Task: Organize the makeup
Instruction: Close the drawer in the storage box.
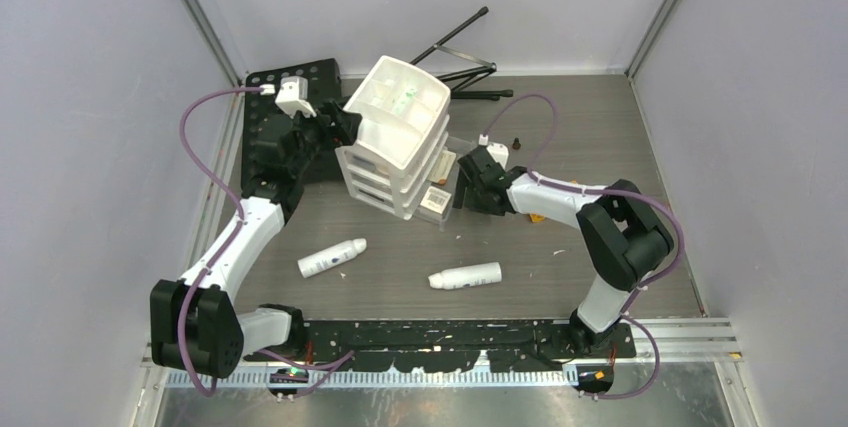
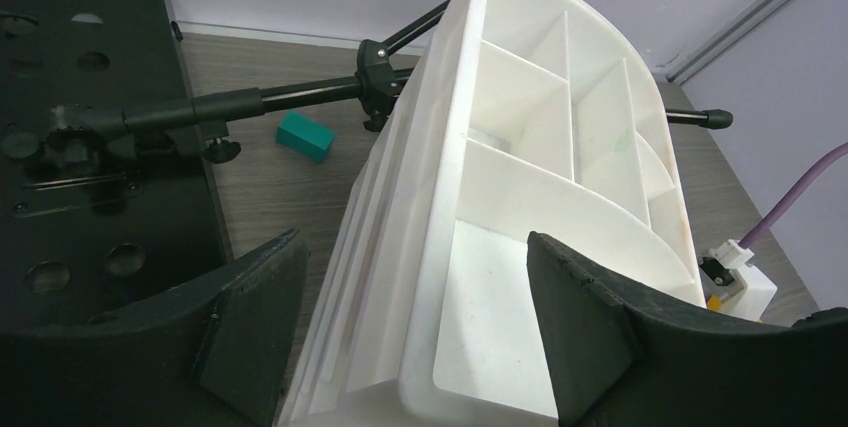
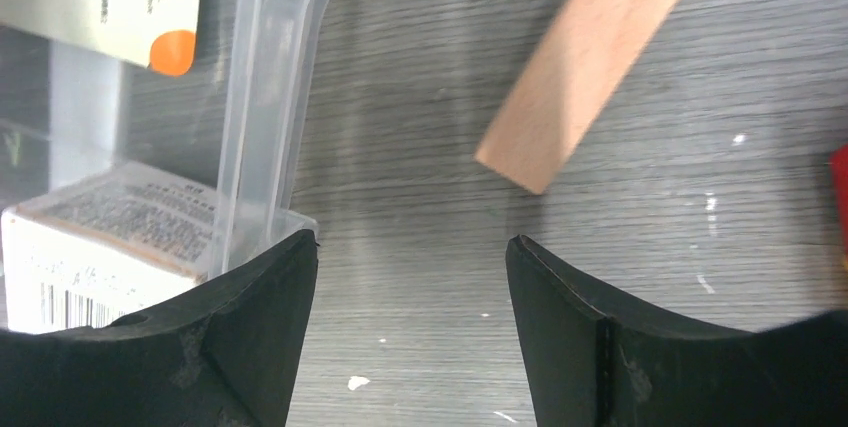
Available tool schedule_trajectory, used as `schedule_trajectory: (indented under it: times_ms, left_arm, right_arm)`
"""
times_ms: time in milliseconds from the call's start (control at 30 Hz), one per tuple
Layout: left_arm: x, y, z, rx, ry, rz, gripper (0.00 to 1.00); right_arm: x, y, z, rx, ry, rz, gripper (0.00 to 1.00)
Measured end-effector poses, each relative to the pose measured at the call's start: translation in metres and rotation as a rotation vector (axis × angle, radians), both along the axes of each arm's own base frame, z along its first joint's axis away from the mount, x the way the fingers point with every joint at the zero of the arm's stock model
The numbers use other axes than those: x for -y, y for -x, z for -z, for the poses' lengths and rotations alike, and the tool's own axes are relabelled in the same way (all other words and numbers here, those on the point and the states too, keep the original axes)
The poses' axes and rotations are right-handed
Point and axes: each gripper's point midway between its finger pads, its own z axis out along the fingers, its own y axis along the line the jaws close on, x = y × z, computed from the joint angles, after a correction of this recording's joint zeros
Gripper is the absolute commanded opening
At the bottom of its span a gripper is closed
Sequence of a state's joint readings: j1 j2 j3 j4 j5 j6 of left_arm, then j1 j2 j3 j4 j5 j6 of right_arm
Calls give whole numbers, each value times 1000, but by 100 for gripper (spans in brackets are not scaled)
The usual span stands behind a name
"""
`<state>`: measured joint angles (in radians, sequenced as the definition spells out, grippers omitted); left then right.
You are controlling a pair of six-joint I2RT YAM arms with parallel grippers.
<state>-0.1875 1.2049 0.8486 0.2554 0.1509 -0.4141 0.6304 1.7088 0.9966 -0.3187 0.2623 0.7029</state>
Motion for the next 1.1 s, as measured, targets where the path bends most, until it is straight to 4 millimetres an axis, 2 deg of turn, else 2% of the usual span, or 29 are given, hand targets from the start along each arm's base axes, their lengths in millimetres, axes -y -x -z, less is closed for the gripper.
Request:
schedule_trajectory:
  times_ms: [167,533,800,1100]
  left_arm:
    - [0,0,0,0,0,0,81]
    - [0,0,0,0,0,1,81]
    - [0,0,0,0,0,2,81]
    - [1,0,0,1,-2,8,81]
  right_arm:
    - [-19,4,-2,10,-51,-31,74]
    - [-34,-3,-8,35,-118,-24,73]
    - [-61,-14,-3,33,-178,-47,73]
    - [-89,-19,-7,69,-253,-84,74]
